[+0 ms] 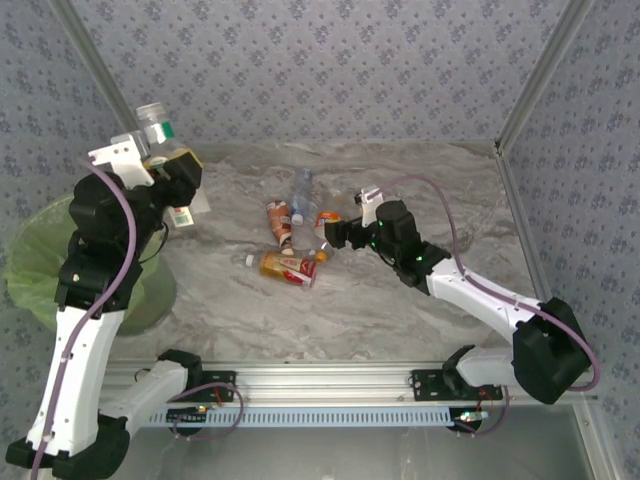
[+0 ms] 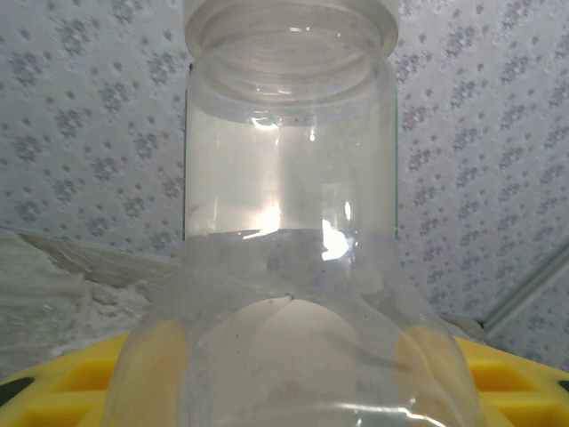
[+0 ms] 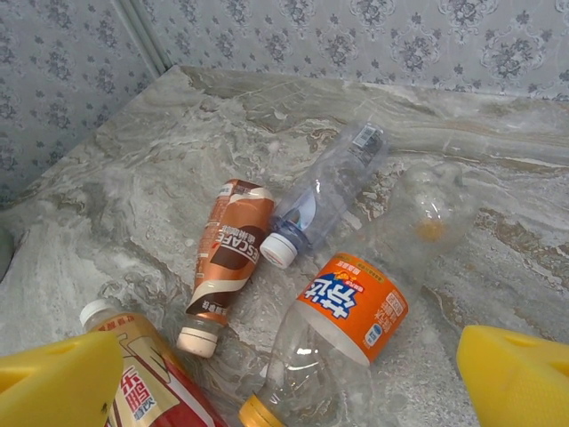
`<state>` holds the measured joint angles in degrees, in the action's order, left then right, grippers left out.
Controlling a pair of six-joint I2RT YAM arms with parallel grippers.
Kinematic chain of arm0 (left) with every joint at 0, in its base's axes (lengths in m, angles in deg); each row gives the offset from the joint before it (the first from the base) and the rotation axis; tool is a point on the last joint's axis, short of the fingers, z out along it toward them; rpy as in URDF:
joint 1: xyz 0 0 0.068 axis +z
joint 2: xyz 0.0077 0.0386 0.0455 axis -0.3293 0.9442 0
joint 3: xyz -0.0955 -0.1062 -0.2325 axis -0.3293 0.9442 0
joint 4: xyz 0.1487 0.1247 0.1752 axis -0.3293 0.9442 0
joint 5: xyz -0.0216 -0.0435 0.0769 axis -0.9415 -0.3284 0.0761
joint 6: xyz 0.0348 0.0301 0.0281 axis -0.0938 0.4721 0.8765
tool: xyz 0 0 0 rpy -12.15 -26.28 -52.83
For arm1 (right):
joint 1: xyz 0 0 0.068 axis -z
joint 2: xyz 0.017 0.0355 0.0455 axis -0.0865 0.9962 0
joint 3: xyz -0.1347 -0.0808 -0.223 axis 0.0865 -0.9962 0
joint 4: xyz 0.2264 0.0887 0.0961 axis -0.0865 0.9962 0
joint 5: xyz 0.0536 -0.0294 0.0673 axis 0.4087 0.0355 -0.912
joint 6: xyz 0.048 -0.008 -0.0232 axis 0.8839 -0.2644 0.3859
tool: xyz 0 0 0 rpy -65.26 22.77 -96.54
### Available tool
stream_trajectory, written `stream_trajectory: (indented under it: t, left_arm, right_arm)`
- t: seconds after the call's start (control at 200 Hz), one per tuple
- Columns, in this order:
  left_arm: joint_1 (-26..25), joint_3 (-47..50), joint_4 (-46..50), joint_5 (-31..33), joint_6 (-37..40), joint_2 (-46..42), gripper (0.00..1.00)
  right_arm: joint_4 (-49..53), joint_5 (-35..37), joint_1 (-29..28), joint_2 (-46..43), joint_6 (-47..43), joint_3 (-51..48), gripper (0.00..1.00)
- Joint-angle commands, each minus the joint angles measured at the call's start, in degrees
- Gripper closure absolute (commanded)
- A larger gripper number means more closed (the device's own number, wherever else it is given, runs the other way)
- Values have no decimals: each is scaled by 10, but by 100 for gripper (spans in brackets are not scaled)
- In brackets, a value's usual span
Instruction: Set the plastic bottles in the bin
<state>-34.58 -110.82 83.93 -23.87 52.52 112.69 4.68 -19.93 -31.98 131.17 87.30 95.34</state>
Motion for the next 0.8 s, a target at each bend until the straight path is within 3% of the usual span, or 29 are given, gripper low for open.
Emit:
stream_trajectory:
  t: [0.0,0.21,0.65,0.795]
  left_arm:
    - [5,-28,-5,42,34,-2,65]
    - [20,-63,28,134,73,-6,66]
    - [61,-17,49,333,120,-32,65]
    - [96,0,63,414,145,-37,66]
  right_arm:
    - [0,-4,-6,5,-14,21,1]
    - [8,1,-10,4,-20,22,1]
    - [12,5,-15,3,-23,25,1]
    - [15,7,-17,-1,-25,24,1]
